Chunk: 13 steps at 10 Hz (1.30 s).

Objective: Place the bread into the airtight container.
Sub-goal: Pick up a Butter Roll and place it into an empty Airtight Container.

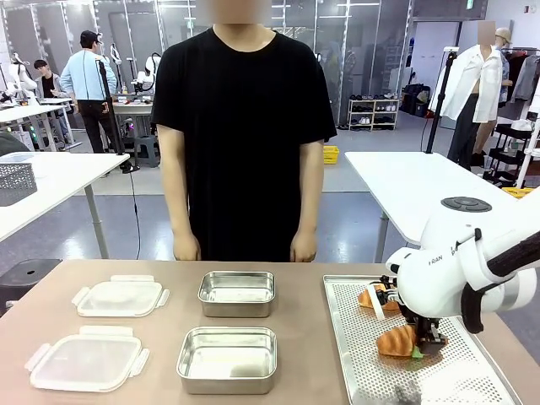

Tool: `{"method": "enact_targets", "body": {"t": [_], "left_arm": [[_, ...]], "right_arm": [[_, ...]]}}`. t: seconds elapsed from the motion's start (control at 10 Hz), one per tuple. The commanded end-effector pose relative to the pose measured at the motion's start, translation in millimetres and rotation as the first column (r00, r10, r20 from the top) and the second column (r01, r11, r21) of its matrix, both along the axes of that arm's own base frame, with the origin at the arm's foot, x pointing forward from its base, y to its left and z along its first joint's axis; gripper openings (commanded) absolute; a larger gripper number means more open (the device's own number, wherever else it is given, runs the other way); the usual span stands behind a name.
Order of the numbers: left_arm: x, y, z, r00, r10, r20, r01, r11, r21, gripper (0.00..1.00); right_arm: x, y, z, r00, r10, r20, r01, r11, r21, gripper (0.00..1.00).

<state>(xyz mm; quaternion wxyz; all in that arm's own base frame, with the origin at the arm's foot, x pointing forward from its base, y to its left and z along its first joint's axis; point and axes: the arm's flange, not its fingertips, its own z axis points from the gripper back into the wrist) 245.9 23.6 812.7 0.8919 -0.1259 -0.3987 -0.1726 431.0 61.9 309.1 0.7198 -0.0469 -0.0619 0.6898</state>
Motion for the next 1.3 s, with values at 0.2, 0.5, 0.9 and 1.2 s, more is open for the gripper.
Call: {"method": "enact_targets", "body": {"t": [0.2, 0.5, 0.9, 1.2], "left_arm": [[-0.1, -0.8, 0.9, 1.000, -0.009, 0.001, 0.009, 1.000, -0.004, 1.00], [-0.1, -0.8, 0.9, 1.000, -0.009, 0.001, 0.009, 1.000, -0.004, 1.00], [-0.1, -0.8, 0.9, 1.000, -0.009, 0.001, 0.009, 1.000, -0.004, 1.00], [-0.1, -0.8, 0.9, 1.000, -0.009, 0.001, 0.009, 1.000, -0.004, 1.00]], "right_arm": [[-29.3, 53.2, 74.0, 0.995, -0.078, -0.055, 0.082, 0.994, 0.067, 0.51], [-38.4, 133.5, 101.5, 0.994, -0.095, -0.056, 0.099, 0.992, 0.073, 0.51], [-50.0, 248.5, 117.2, 0.995, -0.087, -0.048, 0.090, 0.995, 0.050, 0.51], [-54.7, 316.8, 98.0, 0.993, -0.093, -0.074, 0.095, 0.995, 0.024, 0.51]]}}
